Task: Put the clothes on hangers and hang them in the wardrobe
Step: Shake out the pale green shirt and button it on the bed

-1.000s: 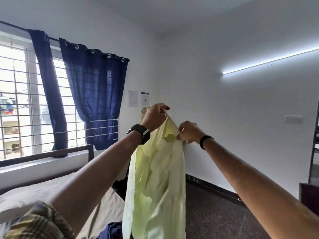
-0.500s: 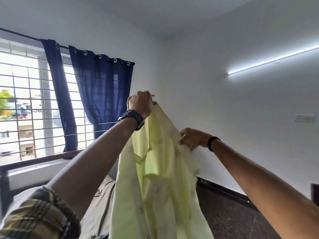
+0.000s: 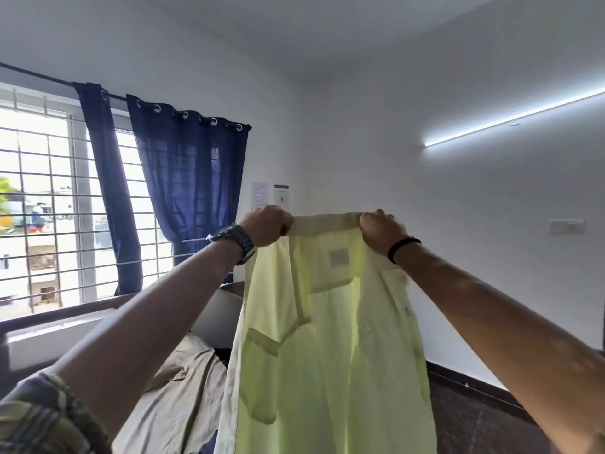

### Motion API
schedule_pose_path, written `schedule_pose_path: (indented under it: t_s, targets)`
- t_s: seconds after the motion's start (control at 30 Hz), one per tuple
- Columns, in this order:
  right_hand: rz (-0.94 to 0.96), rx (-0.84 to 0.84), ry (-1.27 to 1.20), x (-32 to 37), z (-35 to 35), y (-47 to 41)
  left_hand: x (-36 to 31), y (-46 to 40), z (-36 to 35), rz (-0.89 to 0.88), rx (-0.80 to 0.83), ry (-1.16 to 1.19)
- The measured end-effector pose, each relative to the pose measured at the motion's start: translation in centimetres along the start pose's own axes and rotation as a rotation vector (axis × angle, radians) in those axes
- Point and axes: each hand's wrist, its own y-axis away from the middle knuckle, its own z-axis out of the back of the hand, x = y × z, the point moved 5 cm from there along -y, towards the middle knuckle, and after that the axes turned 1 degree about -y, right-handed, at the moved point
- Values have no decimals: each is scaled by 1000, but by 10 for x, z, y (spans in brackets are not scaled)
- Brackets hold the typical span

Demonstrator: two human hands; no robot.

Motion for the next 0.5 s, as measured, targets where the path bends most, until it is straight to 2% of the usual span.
schedule_pose_path:
  t_s: [0.13, 0.23, 0.3, 0.4, 0.5]
  targets:
    - [-1, 251, -144, 7, -20, 10, 4, -6, 6, 110, 35, 2]
    - [45, 140, -32, 5, -13, 9, 12, -4, 11, 226, 106, 57]
    - [15, 180, -178, 7, -3, 10, 12, 1, 12, 250, 188, 109]
    - [-38, 497, -421, 20, 5, 20, 8, 18, 7, 338, 374, 248]
    - [-62, 686, -558, 32, 17, 28, 8, 32, 5, 506, 557, 651]
